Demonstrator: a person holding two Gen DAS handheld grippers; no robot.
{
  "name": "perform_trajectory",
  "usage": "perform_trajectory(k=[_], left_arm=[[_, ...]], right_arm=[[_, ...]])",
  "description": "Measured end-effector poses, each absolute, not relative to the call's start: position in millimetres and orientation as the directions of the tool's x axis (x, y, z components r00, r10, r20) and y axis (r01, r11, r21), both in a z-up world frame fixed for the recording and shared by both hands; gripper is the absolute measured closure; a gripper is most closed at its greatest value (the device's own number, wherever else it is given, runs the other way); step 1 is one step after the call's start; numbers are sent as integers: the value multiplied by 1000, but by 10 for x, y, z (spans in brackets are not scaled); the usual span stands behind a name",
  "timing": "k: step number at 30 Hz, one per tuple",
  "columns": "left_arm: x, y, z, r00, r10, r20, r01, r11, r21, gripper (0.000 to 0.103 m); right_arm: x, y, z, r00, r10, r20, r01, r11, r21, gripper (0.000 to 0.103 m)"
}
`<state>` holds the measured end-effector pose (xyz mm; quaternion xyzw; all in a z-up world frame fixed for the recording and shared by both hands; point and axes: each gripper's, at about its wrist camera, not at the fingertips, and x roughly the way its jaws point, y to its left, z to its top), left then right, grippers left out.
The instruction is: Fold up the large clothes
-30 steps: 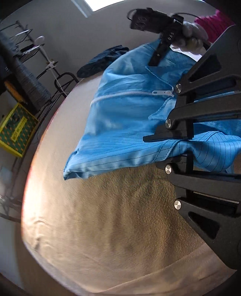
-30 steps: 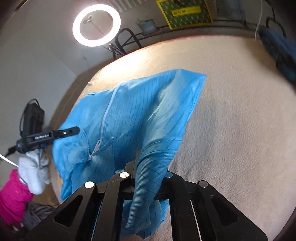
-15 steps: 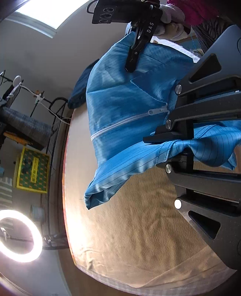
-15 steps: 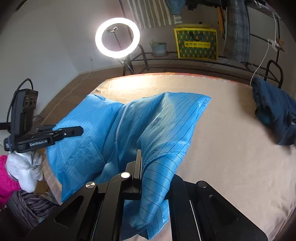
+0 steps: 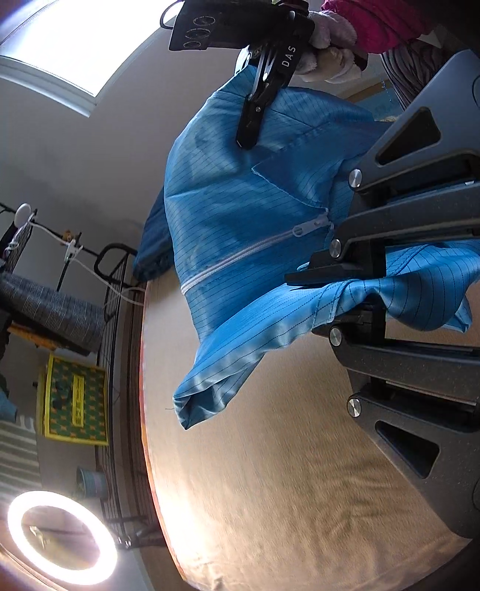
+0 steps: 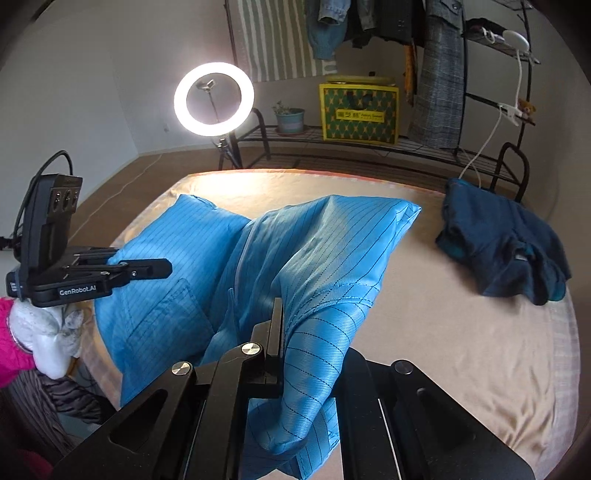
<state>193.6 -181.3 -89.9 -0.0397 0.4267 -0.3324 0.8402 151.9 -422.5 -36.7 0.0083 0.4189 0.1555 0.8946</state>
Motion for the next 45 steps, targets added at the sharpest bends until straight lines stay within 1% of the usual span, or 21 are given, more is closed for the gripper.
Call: perform_trajectory(k=[6, 13, 18, 24, 27, 32, 36, 41, 45], left_arm=[[2143, -2431, -803, 384, -636, -670, 582, 730, -359, 98], [2478, -3173, -657, 369, -679, -635, 639, 681, -356, 98], [2874, -3736, -550, 365, -704, -610, 678, 650, -345, 98], [3450, -4388, -412, 382, -729, -568, 701, 629, -336, 99], [3732, -4681, -389, 394, -732, -556, 702, 630, -332, 99], [4207, -5115, -458, 419, -718, -555, 695, 647, -312, 99], [4425, -5327, -547, 436, -705, -560, 694, 659, -290, 99], [4585, -5446, -697, 445, -690, -570, 684, 673, -281, 99], [4686, -5488, -899, 451, -662, -599, 671, 694, -261, 99]], right_arm=[[1551, -4704, -278, 627, 238, -742, -218, 968, 127, 99], [1691, -5280, -119, 672, 150, -725, -151, 986, 64, 99], [1823, -5672, -25, 699, 90, -709, -103, 994, 24, 99], [2235, -6201, 95, 734, 8, -679, -54, 997, -46, 99], [2490, -6480, 114, 748, -10, -664, -31, 998, -50, 99], [2858, -6878, 40, 766, -35, -642, 12, 999, -41, 99], [3048, -7092, -71, 774, -42, -632, 27, 999, -34, 99], [3298, -7308, -235, 785, -36, -619, 40, 999, -7, 99], [3462, -7404, -438, 774, -23, -633, 42, 999, 15, 99]])
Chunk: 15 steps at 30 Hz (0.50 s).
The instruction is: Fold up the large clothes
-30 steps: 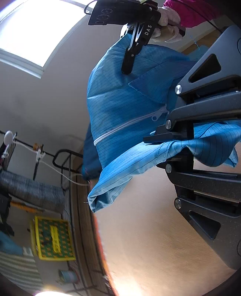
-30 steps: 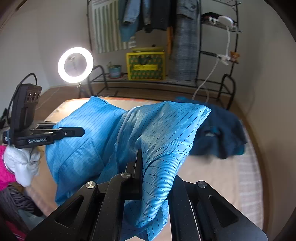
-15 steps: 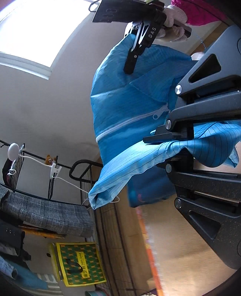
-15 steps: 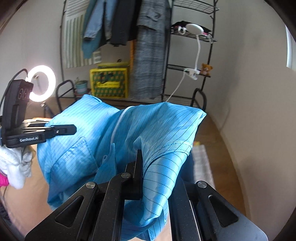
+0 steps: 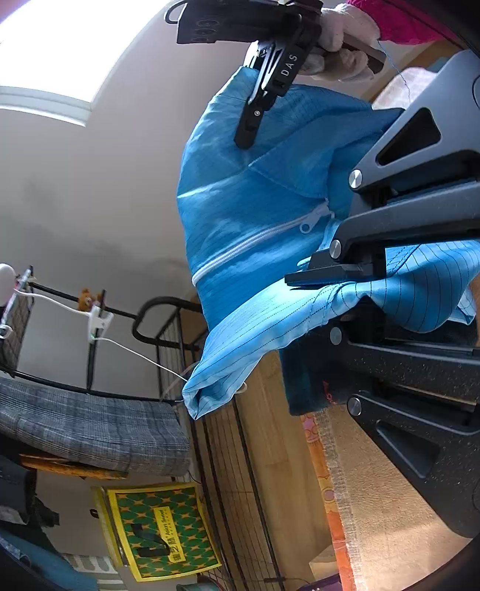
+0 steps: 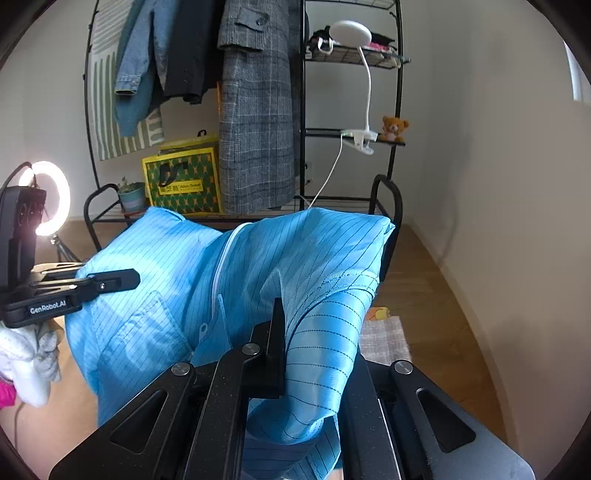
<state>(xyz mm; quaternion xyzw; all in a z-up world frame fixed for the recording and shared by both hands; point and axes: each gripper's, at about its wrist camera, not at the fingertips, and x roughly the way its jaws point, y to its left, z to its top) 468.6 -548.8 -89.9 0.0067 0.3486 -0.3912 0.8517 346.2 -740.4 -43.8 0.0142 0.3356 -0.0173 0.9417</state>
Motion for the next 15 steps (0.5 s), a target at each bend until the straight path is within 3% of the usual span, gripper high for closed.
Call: perform_trajectory(k=[8, 11, 12, 13, 15], left_arm=[[4849, -5460, -1323, 475, -579, -663, 605, 762, -232, 94], [4907, -5379, -1382, 452, -554, -699, 569, 783, -252, 67], [4904, -5354, -1374, 459, -544, -702, 559, 791, -248, 51], [4891, -5311, -1351, 472, -538, -699, 549, 799, -244, 41], [4844, -5236, -1277, 479, -542, -691, 548, 799, -247, 39]], right_arm=[[3617, -7596, -814, 719, -21, -695, 55, 998, 27, 97], [3623, -7732, -920, 667, -77, -741, 115, 993, 0, 81], [3621, -7773, -941, 647, -112, -755, 148, 989, -20, 73], [3618, -7805, -944, 636, -143, -759, 176, 984, -37, 69], [3550, -7868, -912, 624, -213, -752, 238, 968, -76, 52]])
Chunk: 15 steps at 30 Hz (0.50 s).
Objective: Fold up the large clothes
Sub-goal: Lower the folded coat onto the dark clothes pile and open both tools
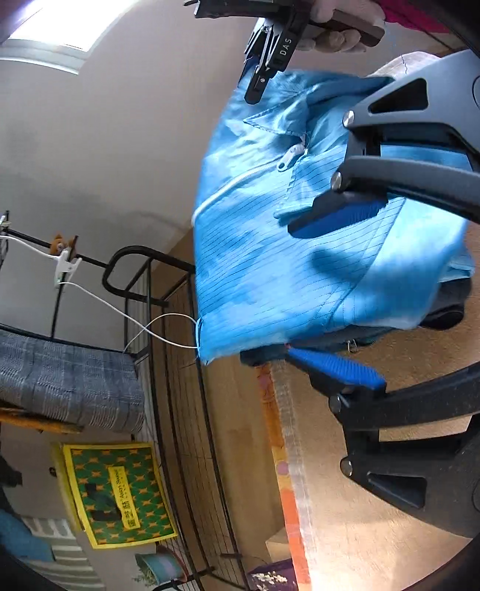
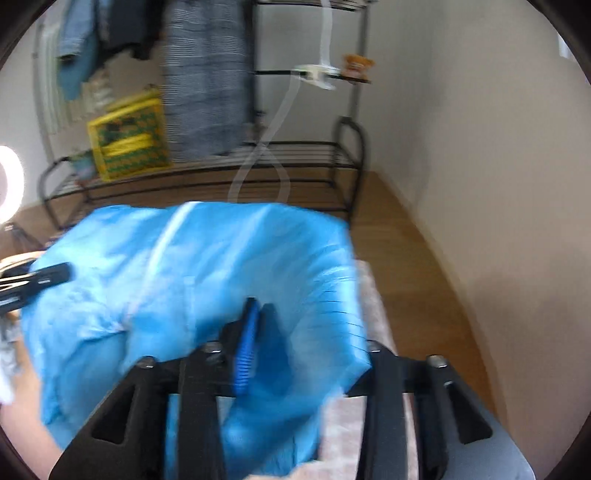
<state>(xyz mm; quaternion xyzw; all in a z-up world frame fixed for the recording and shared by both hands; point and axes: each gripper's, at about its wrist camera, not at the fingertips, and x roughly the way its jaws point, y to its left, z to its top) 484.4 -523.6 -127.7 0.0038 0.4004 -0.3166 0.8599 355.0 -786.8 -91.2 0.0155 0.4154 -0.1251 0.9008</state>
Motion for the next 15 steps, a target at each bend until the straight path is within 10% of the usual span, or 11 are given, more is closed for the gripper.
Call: perform_trajectory(k=[15], left_arm=[[3892, -4729, -166, 556, -575, -600, 605, 775, -182, 39]], right_arm=[[3003, -7398, 49, 725, -219, -653, 244, 968, -55, 52]])
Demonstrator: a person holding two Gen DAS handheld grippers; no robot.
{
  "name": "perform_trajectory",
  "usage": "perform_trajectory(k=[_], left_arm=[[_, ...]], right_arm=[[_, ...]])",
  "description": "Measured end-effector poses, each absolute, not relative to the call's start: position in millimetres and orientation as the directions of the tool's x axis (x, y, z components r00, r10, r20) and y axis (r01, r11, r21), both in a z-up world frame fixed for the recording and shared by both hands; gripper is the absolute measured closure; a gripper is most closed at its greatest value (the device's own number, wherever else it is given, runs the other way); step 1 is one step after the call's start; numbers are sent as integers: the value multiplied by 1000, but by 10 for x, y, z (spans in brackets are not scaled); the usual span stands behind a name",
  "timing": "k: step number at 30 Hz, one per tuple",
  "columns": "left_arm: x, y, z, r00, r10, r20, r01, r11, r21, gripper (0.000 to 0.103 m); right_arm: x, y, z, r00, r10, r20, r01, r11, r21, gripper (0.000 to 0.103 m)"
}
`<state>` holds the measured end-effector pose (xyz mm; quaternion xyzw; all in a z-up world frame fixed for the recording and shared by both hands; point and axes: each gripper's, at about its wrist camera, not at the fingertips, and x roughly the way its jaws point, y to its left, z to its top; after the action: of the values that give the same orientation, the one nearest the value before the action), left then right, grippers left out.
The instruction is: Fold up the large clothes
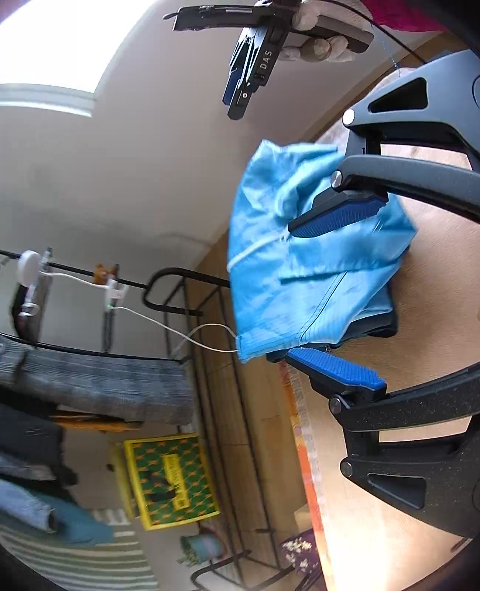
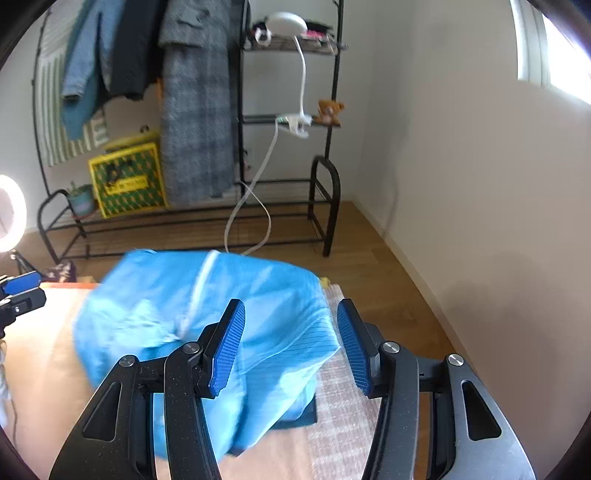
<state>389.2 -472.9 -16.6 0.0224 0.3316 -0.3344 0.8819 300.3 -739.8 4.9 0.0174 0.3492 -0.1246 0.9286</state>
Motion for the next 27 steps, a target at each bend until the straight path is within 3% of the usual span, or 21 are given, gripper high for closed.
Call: perform_trajectory(k=[3, 6, 15, 19, 24, 27], left_arm=[[3530, -4513, 172, 573, -597, -561, 628, 760, -167, 38], [3169, -4284, 478, 588, -627, -510, 653, 741, -158, 26], [2096, -3644, 1342, 621, -670, -407, 698, 709, -102, 25], [1625, -3367, 1688, 642, -679, -357, 703, 707, -81, 16], [1101, -3053, 2061, 660, -685, -309, 702, 709, -72, 15], [803, -2897, 2245, 673, -683, -284, 700, 712, -55, 9]], right_arm=[[2784, -7195, 338, 748, -215, -627, 231, 971, -58, 52], [2563, -6992, 618, 772, -212, -599, 220, 974, -62, 52], [1768, -6401, 1424, 842, -195, -503, 186, 980, -69, 49], [1411, -6148, 1740, 866, -193, -461, 171, 981, -89, 48], [1006, -5833, 2073, 889, -182, -419, 152, 983, -103, 47], [775, -5655, 2259, 903, -171, -395, 137, 984, -113, 46]])
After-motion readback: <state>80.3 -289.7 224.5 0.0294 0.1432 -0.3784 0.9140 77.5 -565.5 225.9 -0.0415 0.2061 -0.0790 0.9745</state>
